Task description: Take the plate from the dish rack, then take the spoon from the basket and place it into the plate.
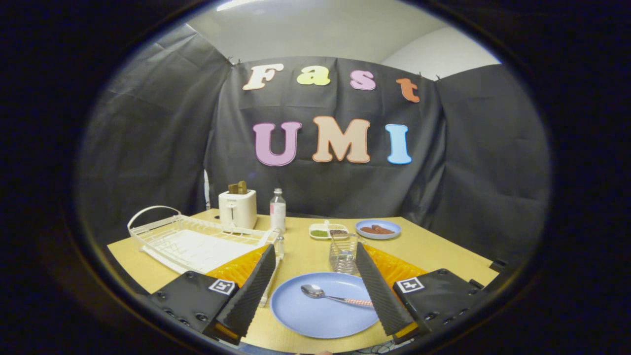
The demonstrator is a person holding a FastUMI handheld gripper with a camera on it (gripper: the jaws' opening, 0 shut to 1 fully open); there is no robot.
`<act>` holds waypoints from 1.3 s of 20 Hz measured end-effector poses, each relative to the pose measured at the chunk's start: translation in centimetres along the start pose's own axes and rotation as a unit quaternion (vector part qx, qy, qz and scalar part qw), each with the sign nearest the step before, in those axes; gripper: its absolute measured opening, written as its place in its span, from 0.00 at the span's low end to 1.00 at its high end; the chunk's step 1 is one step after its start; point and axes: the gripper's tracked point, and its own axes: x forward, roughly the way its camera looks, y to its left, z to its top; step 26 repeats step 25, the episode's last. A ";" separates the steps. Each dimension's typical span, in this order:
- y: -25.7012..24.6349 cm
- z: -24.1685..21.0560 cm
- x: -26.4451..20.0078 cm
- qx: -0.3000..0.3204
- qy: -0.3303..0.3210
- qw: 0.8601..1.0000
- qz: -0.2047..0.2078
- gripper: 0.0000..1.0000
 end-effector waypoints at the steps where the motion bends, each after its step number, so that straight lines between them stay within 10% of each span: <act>1: 0.0 0.2 -0.3 0.002 -0.005 1.000 0.001 1.00; 26: -3.7 1.4 -3.0 0.019 -0.042 0.999 -0.028 1.00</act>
